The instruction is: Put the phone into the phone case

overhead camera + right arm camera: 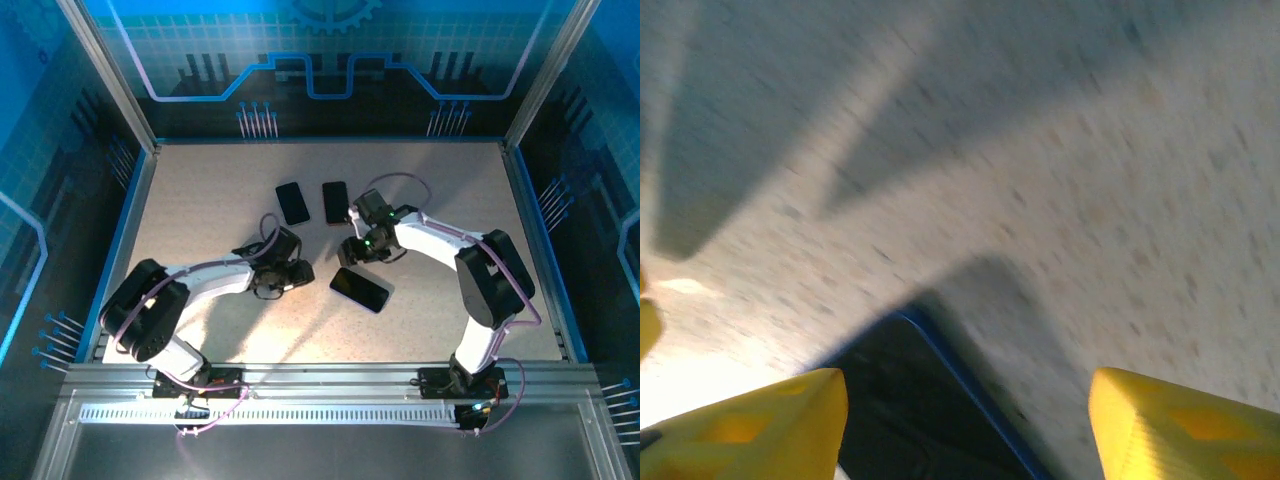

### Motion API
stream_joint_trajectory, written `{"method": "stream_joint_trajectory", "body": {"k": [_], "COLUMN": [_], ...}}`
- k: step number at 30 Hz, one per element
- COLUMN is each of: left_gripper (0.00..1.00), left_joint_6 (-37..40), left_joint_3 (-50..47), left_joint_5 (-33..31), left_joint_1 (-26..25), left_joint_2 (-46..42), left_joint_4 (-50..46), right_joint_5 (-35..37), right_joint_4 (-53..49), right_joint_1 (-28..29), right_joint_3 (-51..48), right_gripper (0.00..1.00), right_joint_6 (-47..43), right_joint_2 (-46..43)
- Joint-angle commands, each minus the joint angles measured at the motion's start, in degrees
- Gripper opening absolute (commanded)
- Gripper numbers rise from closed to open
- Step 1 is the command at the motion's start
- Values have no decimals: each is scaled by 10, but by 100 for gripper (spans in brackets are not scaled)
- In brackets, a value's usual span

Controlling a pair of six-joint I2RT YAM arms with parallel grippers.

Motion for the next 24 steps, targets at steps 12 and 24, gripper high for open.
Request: {"method": "stream_joint_trajectory", "body": {"k": [12,24], "left_gripper": [41,40], "left_joint_6": [-82,-89], "left_joint_3": [54,129], "left_joint_5": [71,64], "left_joint_1": [-93,-91], "left_joint_2": [94,173], "left_joint_4": [123,133], "right_joint_5": [-47,-68], "right_joint_4": [-5,4], "right_joint_1": [-31,-5], "right_joint_3": [-117,-180], "right_gripper": [79,80], "right_joint_6": [19,48], "right_joint_2": [-83,-127]}}
